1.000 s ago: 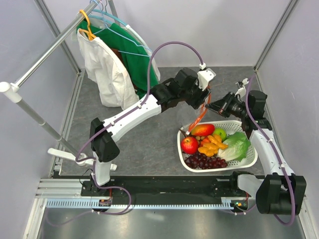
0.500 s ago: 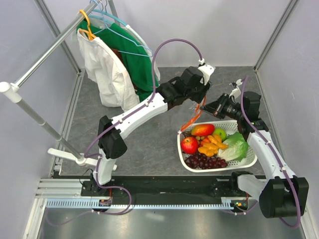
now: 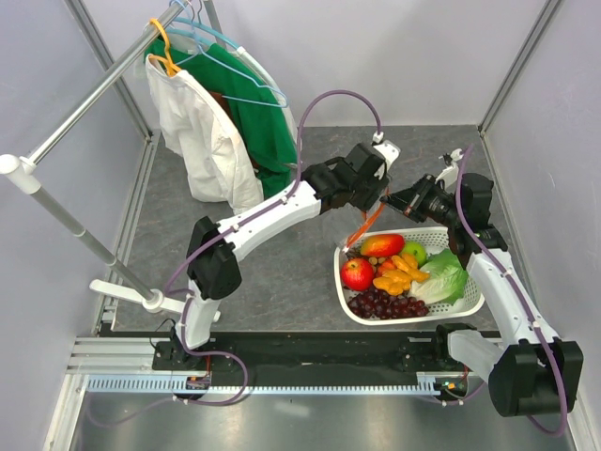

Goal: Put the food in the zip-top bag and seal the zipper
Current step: Open the zipper of the food storage bag.

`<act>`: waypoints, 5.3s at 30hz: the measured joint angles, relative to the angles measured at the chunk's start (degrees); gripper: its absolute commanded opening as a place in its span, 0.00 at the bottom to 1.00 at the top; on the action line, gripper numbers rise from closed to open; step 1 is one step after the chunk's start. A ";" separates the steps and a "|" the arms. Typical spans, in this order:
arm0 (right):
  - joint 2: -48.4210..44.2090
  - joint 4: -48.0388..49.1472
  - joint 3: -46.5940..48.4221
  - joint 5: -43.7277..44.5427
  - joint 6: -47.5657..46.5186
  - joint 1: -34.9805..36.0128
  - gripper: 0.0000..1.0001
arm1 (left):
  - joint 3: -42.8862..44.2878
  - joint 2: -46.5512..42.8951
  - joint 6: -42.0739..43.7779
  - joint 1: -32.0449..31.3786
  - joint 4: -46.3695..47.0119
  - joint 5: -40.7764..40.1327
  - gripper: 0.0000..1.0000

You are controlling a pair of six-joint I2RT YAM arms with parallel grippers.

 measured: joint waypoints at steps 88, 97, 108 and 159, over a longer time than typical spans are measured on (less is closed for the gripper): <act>-13.42 -13.77 -2.47 17.00 9.99 5.22 0.00 | -11.76 -10.73 -6.19 -13.68 6.78 -24.65 0.67; -13.42 -15.56 -2.45 18.67 5.57 5.25 0.00 | -17.77 -15.39 -6.23 -10.86 6.36 -14.40 0.57; -13.22 -15.72 -2.45 18.16 0.76 5.25 0.00 | -23.61 -23.54 -10.69 0.00 6.47 6.88 0.77; -7.43 -16.90 3.85 2.23 -9.09 5.31 0.63 | -28.33 -18.73 -16.04 5.68 12.90 41.40 0.02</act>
